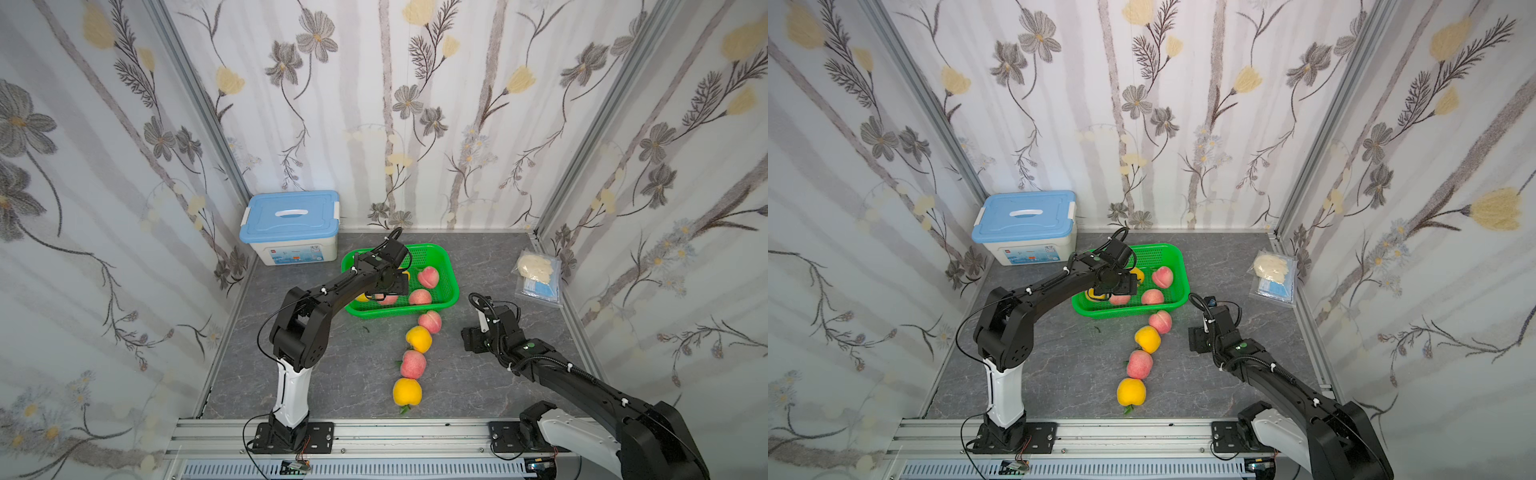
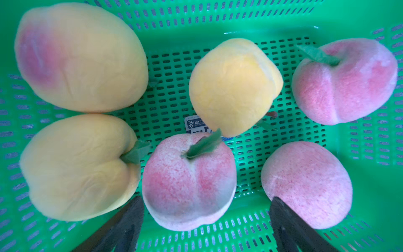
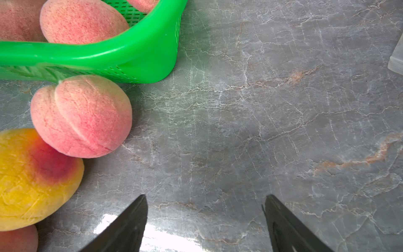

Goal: Put the peaches into the basket
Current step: Place the peach in the basket.

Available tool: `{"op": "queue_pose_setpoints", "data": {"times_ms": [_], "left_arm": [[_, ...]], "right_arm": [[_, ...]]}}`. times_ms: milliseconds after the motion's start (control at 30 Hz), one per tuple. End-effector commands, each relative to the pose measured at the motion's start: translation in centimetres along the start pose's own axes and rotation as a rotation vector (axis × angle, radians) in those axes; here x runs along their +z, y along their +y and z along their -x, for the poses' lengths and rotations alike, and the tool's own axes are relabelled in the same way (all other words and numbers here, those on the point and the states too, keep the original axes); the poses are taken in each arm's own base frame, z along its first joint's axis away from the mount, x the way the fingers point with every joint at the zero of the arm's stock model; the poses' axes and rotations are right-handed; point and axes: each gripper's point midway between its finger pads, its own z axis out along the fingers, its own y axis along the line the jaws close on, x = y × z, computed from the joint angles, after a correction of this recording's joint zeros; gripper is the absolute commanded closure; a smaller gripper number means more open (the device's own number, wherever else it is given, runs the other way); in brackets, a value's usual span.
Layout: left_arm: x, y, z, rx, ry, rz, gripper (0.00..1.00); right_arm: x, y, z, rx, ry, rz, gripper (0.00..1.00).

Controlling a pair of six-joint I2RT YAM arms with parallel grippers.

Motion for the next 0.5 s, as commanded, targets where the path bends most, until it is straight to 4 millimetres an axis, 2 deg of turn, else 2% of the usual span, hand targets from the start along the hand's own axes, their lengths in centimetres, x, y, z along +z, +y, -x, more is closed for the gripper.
{"op": "queue_pose_setpoints", "data": {"times_ms": [0, 267, 467], "left_arm": [[-1.5, 0.6, 0.2, 0.009, -0.018, 0.033, 0.07], [-5.3, -0.8, 0.0, 0.057, -0.079, 0.015, 0.07], [-8.3, -1.7, -1.8, 0.095, -0.113, -0.02, 0.08]], "right_arm": [[0.0, 0.1, 0.4, 0.01, -0.017, 0.003, 0.15], [-0.1, 0.1, 0.5, 0.011, -0.019, 0.0, 0.15], [-0.1, 0.0, 0.4, 0.012, -0.021, 0.0, 0.15]]}}
